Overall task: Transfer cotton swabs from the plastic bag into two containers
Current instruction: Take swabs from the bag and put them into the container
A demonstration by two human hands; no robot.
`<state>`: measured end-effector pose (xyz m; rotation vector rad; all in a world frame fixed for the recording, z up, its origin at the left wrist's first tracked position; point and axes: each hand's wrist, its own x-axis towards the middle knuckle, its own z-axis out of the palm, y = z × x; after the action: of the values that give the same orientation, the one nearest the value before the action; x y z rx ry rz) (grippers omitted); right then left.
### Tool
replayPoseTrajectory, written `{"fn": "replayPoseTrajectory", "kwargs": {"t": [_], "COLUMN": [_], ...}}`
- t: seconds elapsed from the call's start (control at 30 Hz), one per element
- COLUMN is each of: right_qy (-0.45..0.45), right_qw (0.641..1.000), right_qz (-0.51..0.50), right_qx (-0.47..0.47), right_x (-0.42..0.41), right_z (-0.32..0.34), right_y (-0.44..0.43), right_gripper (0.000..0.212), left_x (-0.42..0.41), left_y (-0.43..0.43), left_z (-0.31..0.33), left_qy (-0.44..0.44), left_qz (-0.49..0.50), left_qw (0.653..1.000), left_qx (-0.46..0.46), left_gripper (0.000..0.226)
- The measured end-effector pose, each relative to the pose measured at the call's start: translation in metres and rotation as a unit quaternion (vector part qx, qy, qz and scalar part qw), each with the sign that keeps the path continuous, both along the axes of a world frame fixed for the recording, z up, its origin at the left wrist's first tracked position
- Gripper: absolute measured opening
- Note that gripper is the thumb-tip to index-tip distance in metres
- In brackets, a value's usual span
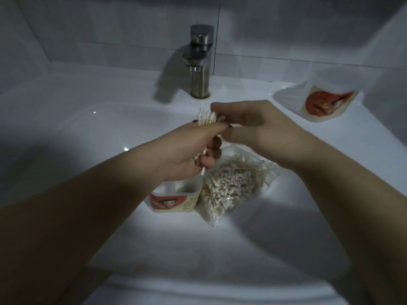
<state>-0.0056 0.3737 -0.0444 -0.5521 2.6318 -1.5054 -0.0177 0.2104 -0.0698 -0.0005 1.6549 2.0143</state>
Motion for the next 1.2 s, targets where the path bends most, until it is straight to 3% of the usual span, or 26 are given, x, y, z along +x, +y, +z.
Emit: {"fn": "replayPoseTrajectory", "kwargs": {"t": [0.1,0.13,0.27,0.37,0.5,0.63,0.77,0.9,1.13,1.2], "right_qy": [0.027,0.046,0.135,0.126,0.142,0.101,0.109,0.082,0.160,0.184], "right_qw": [0.983,0.975,0.954,0.951,0.951,0.967,0.964,0.972,0.957,0.953], "right_qz": [0.061,0.066,0.056,0.068,0.058,0.064,0.068,0.067,0.035,0.027], "right_qx": [0.173,0.209,0.261,0.273,0.269,0.223,0.231,0.209,0.239,0.240], "right_x": [0.006,0.006,0.003,0.005,0.004,0.007,0.006,0.008,0.006,0.004], "right_z": [-0.007,-0.009,-0.010,-0.007,-0.006,-0.005,-0.006,-0.005,-0.004,-0.004], "right_y": [-0.008,-0.012,-0.020,-0.019,-0.019,-0.019,-0.019,-0.019,-0.015,-0.014], "right_gripper": [0.121,0.130,0.127,0.136,0.115,0.128,0.118,0.127,0.074,0.072], "left_x": [0.000,-0.001,-0.001,-0.001,-0.001,0.002,0.002,0.002,0.003,0.003], "left_y": [0.000,-0.001,-0.002,-0.002,-0.002,0.000,0.001,0.000,0.000,0.000], "left_z": [0.001,0.000,0.002,0.002,0.000,0.003,0.002,0.002,0.001,0.002], "left_qy": [-0.058,-0.073,-0.100,-0.110,-0.107,-0.121,-0.124,-0.112,-0.091,-0.078], "left_qz": [0.016,0.021,0.038,0.055,0.048,0.066,0.070,0.074,0.031,0.020], "left_qw": [0.997,0.996,0.993,0.991,0.991,0.989,0.988,0.990,0.994,0.996], "left_qx": [0.048,0.055,0.052,0.050,0.060,0.056,0.067,0.053,0.042,0.032], "left_gripper": [0.021,0.024,0.006,0.041,0.044,0.017,0.031,0.035,0.058,0.057]}}
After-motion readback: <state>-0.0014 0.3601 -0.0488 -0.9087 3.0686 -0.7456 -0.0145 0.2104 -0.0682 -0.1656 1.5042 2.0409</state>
